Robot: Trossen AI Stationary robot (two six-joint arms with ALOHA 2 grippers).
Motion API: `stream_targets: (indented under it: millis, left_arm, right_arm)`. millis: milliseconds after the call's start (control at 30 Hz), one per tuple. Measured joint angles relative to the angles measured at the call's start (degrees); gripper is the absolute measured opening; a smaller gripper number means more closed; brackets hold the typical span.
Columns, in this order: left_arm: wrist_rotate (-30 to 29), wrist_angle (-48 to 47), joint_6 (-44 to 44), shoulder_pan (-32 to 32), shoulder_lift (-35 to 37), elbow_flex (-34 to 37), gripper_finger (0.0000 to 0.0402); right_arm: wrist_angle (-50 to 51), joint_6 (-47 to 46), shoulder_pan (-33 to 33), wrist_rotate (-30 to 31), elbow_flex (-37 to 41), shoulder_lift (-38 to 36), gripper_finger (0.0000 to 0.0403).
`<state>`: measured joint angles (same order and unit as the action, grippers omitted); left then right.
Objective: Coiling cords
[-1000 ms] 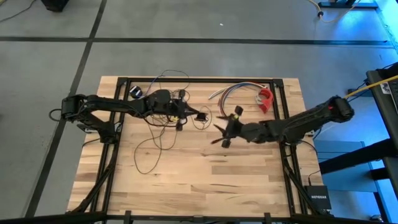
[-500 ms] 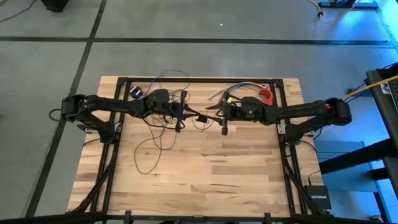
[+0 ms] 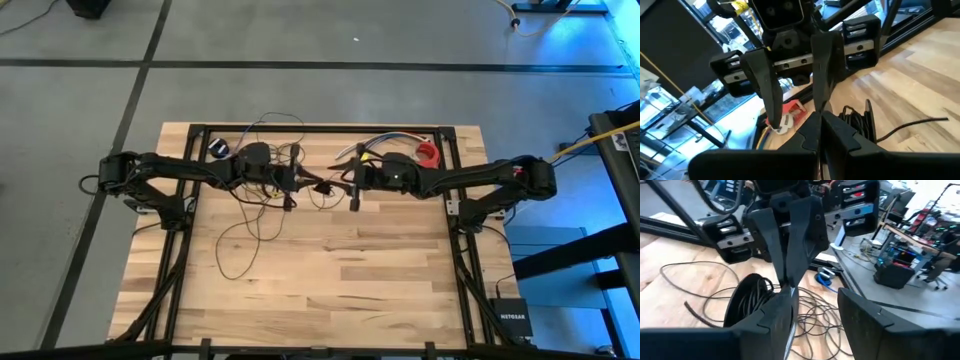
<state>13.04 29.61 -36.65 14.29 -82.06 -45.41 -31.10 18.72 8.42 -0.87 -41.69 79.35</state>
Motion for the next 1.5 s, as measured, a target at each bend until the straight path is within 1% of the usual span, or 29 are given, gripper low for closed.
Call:
stream_targets:
  millis: [67,300,667,767,867,967,1200,1367,1500]
  left_arm:
    - [-0.08,-0.01,-0.01,0.49,0.01,0.0,0.0005]
    - [-0.91,-0.77,0.59,2.12,0.04,0.0,0.0005]
    - [-0.53,-0.24,0.45,1.02,0.04,0.0,0.0005]
    - [-0.5,0.21,0.42,0.63,0.04,0.0,0.0005]
    - [-0.44,0.38,0.42,0.62,0.04,0.0,0.0005]
    - [-0.44,0.66,0.5,0.65,0.04,0.0,0.0005]
    - [-0.44,1.15,0.51,0.63,0.04,0.0,0.0005]
    - [-0.43,1.12,0.62,0.65,0.04,0.0,0.0005]
    - [-0.39,0.99,0.62,0.65,0.04,0.0,0.0005]
  right_arm:
    - [-1.07,0.0,-0.11,1.28,0.0,-0.5,0.0167]
    - [-1.67,-0.37,-0.15,1.23,-0.02,-2.03,0.0167]
    - [-0.91,1.96,-0.15,2.78,-0.04,0.11,0.0164]
    - [-0.8,3.83,-0.13,2.44,-0.04,0.09,0.0147]
    - [-0.07,4.2,-0.13,1.76,-0.04,0.09,0.0121]
    - [1.0,4.3,-0.13,1.88,-0.04,0.41,0.0091]
    - [1.62,6.65,-0.13,5.17,-0.04,0.53,0.0009]
    - [1.67,6.85,-0.13,5.38,-0.04,0.51,0.0013]
    - [1.89,6.83,-0.13,5.37,-0.04,0.51,0.0004]
